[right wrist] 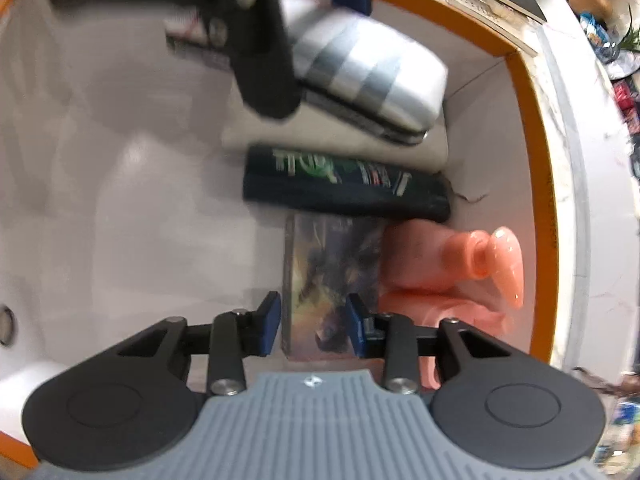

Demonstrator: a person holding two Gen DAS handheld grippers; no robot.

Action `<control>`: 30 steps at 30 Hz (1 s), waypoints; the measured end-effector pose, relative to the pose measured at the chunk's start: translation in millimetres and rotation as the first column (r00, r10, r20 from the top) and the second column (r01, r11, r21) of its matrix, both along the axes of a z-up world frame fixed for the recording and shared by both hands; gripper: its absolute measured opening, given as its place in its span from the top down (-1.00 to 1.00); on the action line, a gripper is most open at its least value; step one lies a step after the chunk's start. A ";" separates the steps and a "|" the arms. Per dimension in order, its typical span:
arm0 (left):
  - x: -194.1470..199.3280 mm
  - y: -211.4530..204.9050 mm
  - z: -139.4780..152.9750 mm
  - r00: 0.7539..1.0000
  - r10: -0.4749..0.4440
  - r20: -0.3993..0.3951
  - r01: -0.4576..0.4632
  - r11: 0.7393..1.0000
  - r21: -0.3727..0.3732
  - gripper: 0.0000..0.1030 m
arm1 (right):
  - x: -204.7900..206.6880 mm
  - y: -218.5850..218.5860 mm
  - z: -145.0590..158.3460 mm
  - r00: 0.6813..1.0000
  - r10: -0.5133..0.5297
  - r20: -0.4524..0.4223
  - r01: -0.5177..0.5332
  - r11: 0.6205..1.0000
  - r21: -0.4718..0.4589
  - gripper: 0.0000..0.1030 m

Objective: Organize rigid objects
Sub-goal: 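Lower the plaid case and picture card into the box, open both grippers, then withdraw both tools from the box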

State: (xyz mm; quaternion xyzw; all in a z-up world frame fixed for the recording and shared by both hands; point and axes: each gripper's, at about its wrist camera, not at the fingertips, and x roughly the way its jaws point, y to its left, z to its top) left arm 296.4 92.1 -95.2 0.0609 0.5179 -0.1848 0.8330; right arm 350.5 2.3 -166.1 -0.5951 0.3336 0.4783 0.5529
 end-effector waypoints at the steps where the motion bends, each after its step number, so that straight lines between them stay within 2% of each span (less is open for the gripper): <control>1: -1.7 -2.0 1.3 1.000 -0.009 0.006 0.009 1.000 0.006 -0.48 | 0.8 -0.8 -1.5 1.000 -0.013 -0.001 0.013 1.000 -0.004 0.33; 3: -3.8 -5.1 3.5 1.000 -0.024 0.011 0.024 1.000 0.013 -0.48 | 0.7 -1.4 0.3 0.999 -0.042 0.000 0.042 0.999 0.008 0.36; 5: -6.5 -10.2 5.2 0.999 -0.050 0.020 0.050 0.999 0.022 -0.48 | -0.3 -4.1 8.8 0.997 -0.079 -0.022 0.080 0.996 0.047 0.49; 7: -10.0 -18.3 5.6 0.995 -0.096 0.034 0.094 0.995 0.044 -0.48 | -0.2 -12.8 28.9 0.988 -0.142 -0.053 0.149 0.978 0.149 0.49; 9: -13.7 -29.0 3.7 0.987 -0.153 0.044 0.150 0.986 0.073 -0.48 | 0.3 -26.7 52.6 0.968 -0.247 -0.051 0.251 0.928 0.277 0.48; 10: -15.1 -34.9 2.2 0.982 -0.185 0.047 0.180 0.980 0.086 -0.48 | -0.3 -36.2 64.8 0.949 -0.311 -0.044 0.306 0.885 0.351 0.46; 11: -16.3 -41.4 0.4 0.974 -0.221 0.049 0.216 0.971 0.101 -0.48 | -2.5 -42.9 77.0 0.920 -0.391 -0.039 0.369 0.827 0.425 0.40; 13: -18.9 -55.2 -4.1 0.950 -0.308 0.058 0.298 0.944 0.140 -0.48 | -0.6 -71.2 101.3 0.837 -0.543 -0.071 0.484 0.673 0.560 0.33; 15: -19.4 -69.3 -11.6 0.915 -0.399 0.050 0.384 0.904 0.191 -0.48 | -6.6 -99.2 113.3 0.744 -0.658 -0.117 0.564 0.526 0.637 0.29; 17: -17.5 -82.4 -20.3 0.879 -0.475 0.028 0.457 0.860 0.229 -0.48 | -20.9 -121.3 112.2 0.636 -0.760 -0.132 0.618 0.399 0.678 0.29; 20: -19.9 -101.9 -31.9 0.808 -0.589 -0.005 0.565 0.773 0.289 -0.48 | -43.3 -150.0 99.5 0.482 -0.853 -0.202 0.683 0.221 0.696 0.29; 22: -22.5 -114.7 -38.9 0.761 -0.648 -0.036 0.624 0.715 0.317 -0.48 | -60.0 -159.5 88.5 0.399 -0.879 -0.262 0.711 0.116 0.693 0.29; 23: -23.4 -118.7 -43.6 0.738 -0.673 -0.055 0.649 0.685 0.330 -0.48 | -76.3 -182.4 72.1 0.366 -0.887 -0.281 0.715 0.075 0.695 0.29; 24: -23.8 -123.0 -48.2 0.717 -0.694 -0.072 0.671 0.657 0.343 -0.48 | -79.7 -185.5 69.3 0.351 -0.888 -0.298 0.715 0.049 0.698 0.29; 25: -25.0 -127.2 -52.9 0.692 -0.716 -0.086 0.692 0.626 0.360 -0.48 | -81.2 -186.9 67.5 0.355 -0.884 -0.304 0.710 0.044 0.703 0.29; 28: -31.8 -138.7 -66.8 0.624 -0.773 -0.116 0.740 0.536 0.407 -0.48 | -81.2 -174.4 61.0 0.419 -0.863 -0.283 0.685 0.096 0.722 0.29; 30: -33.7 -143.8 -72.4 0.597 -0.792 -0.125 0.754 0.501 0.424 -0.48 | -80.0 -169.9 53.1 0.433 -0.845 -0.315 0.680 0.076 0.730 0.29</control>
